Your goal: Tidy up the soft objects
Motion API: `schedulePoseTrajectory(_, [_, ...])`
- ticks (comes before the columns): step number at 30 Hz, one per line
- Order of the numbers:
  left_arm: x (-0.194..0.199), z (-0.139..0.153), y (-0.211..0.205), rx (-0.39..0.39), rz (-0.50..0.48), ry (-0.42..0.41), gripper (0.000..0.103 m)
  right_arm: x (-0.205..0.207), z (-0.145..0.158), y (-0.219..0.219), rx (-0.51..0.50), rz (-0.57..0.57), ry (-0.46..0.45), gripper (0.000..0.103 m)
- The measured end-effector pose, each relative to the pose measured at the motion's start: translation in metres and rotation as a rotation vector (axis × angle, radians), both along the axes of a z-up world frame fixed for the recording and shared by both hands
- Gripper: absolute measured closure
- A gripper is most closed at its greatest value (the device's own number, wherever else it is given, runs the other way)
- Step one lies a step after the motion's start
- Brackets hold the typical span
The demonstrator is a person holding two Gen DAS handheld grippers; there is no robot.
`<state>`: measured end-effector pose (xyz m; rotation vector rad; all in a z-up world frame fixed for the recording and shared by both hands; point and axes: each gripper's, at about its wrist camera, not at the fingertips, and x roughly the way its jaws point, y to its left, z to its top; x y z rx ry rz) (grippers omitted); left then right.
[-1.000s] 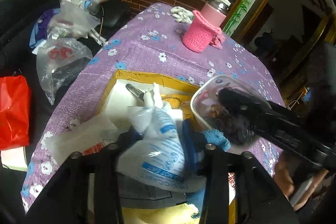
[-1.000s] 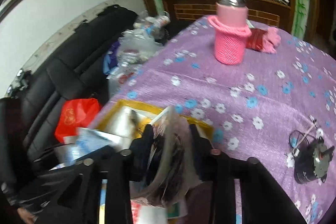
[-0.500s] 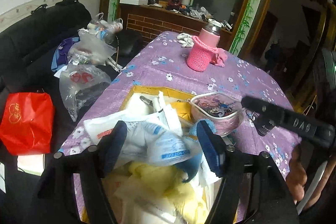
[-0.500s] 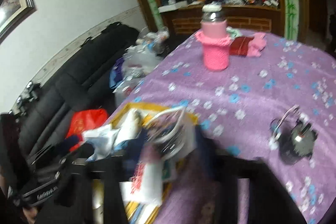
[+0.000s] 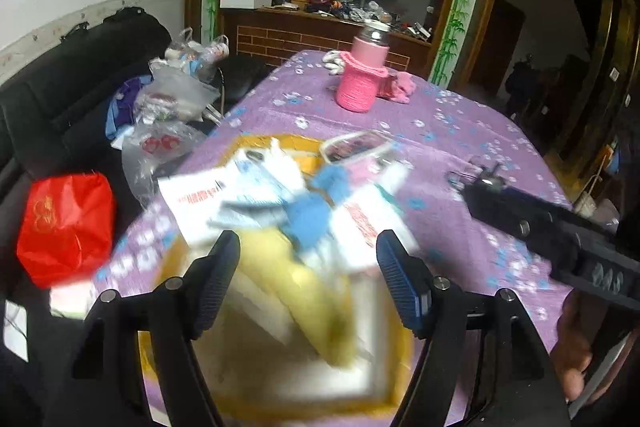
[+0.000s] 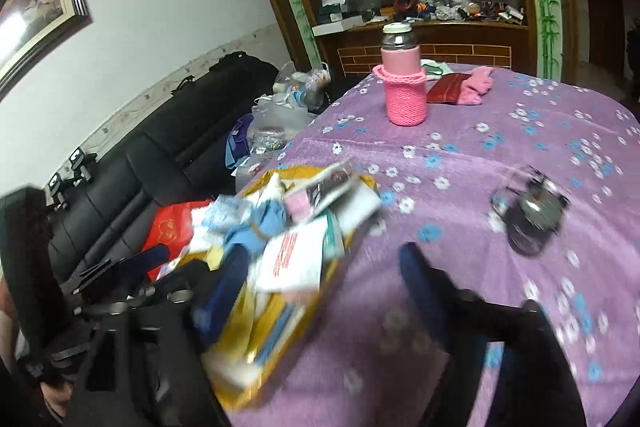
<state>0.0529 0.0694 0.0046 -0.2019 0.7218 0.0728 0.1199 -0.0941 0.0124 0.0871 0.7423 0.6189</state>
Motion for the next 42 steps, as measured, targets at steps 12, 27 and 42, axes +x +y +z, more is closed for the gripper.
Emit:
schedulePoseTrajectory(12, [-0.043, 0.009, -0.040, 0.113, 0.062, 0.079, 0.033, -0.056, -0.010, -0.031, -0.018, 0.009, 0.089, 0.020])
schedulePoseTrajectory(27, [-0.082, 0.015, -0.037, 0.155, 0.094, 0.077, 0.033, -0.106, 0.021, -0.011, -0.113, -0.009, -0.031, 0.018])
schedulePoseTrajectory(42, [-0.090, 0.016, -0.035, 0.183, 0.125, 0.077, 0.033, -0.118, 0.030, -0.015, -0.142, -0.009, -0.057, 0.017])
